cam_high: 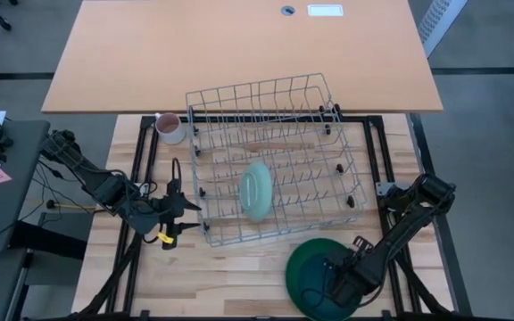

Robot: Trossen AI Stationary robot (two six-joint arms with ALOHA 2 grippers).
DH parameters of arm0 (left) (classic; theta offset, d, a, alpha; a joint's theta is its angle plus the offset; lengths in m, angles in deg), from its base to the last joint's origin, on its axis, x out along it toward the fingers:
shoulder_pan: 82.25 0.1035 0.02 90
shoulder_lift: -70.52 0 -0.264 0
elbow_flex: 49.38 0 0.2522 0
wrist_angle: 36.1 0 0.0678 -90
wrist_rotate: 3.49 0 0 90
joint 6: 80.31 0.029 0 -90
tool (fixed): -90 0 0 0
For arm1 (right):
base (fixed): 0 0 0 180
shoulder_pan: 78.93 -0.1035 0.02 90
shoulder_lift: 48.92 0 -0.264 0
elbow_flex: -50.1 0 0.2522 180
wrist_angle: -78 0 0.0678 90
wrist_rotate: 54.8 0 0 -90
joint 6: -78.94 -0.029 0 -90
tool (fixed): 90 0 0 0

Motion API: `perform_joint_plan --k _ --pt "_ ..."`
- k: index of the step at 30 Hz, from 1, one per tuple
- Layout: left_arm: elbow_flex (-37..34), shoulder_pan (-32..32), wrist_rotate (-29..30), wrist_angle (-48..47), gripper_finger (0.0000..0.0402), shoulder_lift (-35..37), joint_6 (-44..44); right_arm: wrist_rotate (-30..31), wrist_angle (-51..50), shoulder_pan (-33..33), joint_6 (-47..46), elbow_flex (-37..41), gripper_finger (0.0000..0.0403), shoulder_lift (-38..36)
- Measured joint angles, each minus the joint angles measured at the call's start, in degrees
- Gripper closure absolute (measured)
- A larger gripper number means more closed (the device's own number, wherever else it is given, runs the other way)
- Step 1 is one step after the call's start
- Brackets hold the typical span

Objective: Sort dishes
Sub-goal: Put the dark blue plate in the dish rack

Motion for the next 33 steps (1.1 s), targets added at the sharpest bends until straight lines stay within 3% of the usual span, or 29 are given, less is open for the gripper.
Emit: perform_joint_plan --k 7,17,29,33 --pt "0.0 0.0 1.23 0.0 0.0203 0.0 1.6 0.53 -1.05 0.02 0.77 -0.05 0.0392 -1.47" --pt "0.0 0.0 1.24 3.34 0.0203 0.0 4.79 1.42 -8.19 2.58 4.06 -5.31 0.0398 -12.35" --pt "0.0 0.0 1.26 3.32 0.0203 0.0 5.36 11.2 -11.78 6.88 9.74 -6.29 0.0398 -21.05" --pt "0.0 0.0 1.6 3.32 0.0203 0.0 5.96 19.04 -6.07 8.01 16.32 -6.29 0.0398 -25.45"
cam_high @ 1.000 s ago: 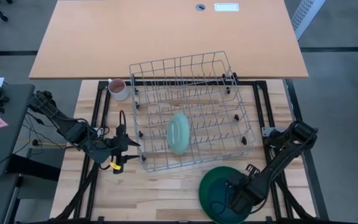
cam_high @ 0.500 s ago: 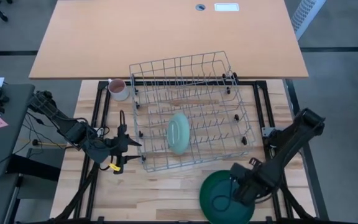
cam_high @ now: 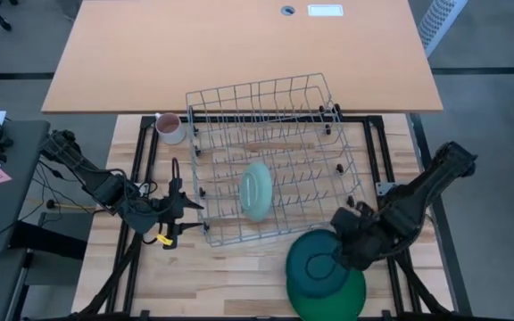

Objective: Sort dishes
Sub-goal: Put the dark blue plate in the dish rack

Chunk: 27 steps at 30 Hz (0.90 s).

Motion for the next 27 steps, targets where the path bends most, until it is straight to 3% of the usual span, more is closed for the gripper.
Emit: perform_joint_plan --k 11,18,24,27 --pt "0.0 0.0 0.84 -0.39 0.0203 0.0 0.66 22.99 30.76 2.06 31.59 -0.02 0.0399 -9.18" --pt "-0.08 0.02 0.7 1.85 0.0203 -0.16 -0.67 23.26 44.44 6.52 52.25 0.8 0.0399 -7.1" --pt "-1.68 -0.66 -15.23 20.91 0.0203 -6.84 9.3 17.51 45.81 11.27 57.58 0.83 0.0399 -9.36" --pt "-1.62 -0.81 -18.88 24.61 0.0203 -10.31 13.19 16.64 45.85 12.51 59.34 0.83 0.0399 -11.73"
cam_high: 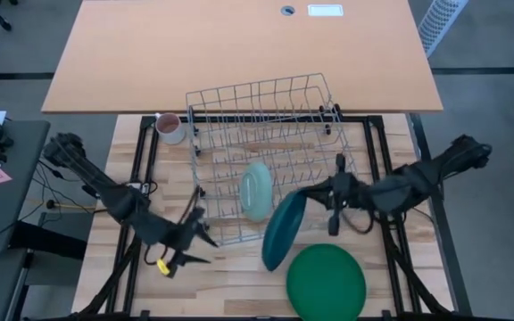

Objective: Sort dishes
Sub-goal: Put the dark blue plate in the dish rack

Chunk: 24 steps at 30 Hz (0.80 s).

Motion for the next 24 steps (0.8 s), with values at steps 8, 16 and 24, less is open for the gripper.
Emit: perform_joint_plan --k 8,16,24 --pt "0.0 1.8 -3.44 7.94 0.0203 -9.05 5.49 -0.18 -4.21 0.92 -0.07 -0.09 0.0399 -6.02" --pt "7.03 6.01 -10.66 9.45 0.0211 -18.65 4.87 -0.19 -4.93 0.88 -2.27 -0.09 0.0399 -6.02" --pt "15.37 5.62 -15.08 6.89 0.0222 -28.95 5.82 -1.41 -5.48 0.69 -4.44 -0.09 0.0399 -6.27"
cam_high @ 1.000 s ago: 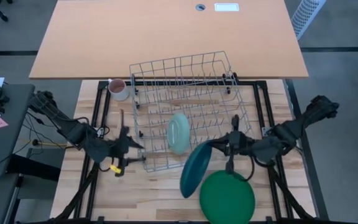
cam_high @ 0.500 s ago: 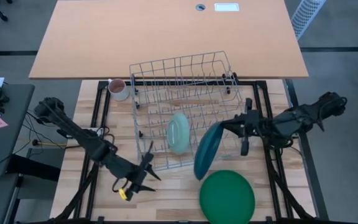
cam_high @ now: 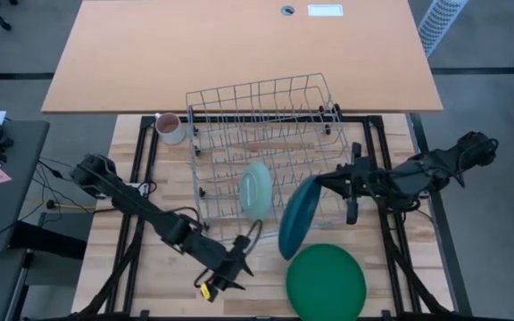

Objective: Sort dishes
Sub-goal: Put the dark blue plate in the dish rack

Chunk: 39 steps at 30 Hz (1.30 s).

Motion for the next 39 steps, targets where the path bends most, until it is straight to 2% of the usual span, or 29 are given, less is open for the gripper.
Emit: perform_joint_plan --k 6,20,29,39 --pt "4.38 -0.95 -4.42 -0.87 0.0222 -4.54 0.58 -0.07 0.54 -0.78 -0.02 0.0 0.0399 -2.44" --pt "9.79 -3.01 -6.15 2.33 0.0222 -14.15 5.74 -0.07 0.26 -1.59 -0.07 0.0 0.0399 -6.44" --pt "16.96 -2.94 0.32 5.01 0.0222 -21.46 11.13 -0.04 -0.06 -1.35 1.52 0.0 0.0399 -6.0" --pt "28.79 -2.28 0.73 0.91 0.0222 -31.68 17.29 0.0 0.0 -1.32 1.97 0.0 0.0399 -6.02"
